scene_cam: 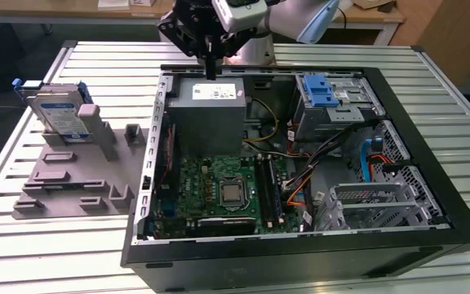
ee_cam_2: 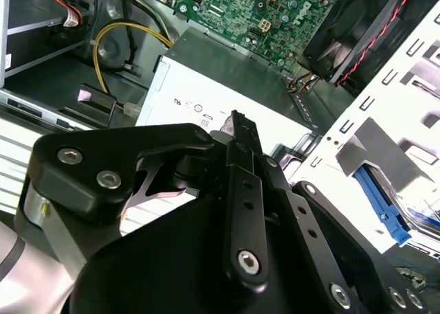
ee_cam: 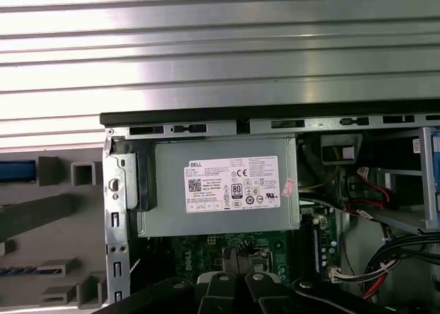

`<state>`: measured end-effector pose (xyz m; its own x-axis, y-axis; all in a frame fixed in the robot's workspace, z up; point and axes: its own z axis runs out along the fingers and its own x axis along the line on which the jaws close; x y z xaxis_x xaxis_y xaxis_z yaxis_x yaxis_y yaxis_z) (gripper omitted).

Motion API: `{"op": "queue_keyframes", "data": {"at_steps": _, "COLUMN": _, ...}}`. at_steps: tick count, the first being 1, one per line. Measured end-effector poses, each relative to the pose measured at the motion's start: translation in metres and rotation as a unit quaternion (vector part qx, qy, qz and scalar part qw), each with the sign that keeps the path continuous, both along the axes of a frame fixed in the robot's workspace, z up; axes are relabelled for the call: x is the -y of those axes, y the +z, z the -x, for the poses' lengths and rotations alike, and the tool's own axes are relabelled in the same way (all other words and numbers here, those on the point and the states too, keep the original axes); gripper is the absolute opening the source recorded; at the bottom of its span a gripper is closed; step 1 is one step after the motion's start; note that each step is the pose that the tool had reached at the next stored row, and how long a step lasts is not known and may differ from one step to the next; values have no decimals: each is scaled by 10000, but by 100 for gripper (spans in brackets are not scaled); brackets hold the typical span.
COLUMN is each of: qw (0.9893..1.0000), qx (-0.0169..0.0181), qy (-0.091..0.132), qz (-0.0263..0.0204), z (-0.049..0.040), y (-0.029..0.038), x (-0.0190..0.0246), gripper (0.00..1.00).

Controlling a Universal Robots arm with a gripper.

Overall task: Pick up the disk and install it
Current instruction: 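Reach for the disk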

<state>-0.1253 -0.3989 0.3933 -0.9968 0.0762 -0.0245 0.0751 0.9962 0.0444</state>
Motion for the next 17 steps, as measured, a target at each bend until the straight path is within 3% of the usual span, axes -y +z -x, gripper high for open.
{"op": "queue_keyframes", "data": {"at_steps": 17, "qw": 10000, "qx": 0, "qy": 0, "qz": 0, "z": 81, "y": -3, "x": -36, "gripper": 11}}
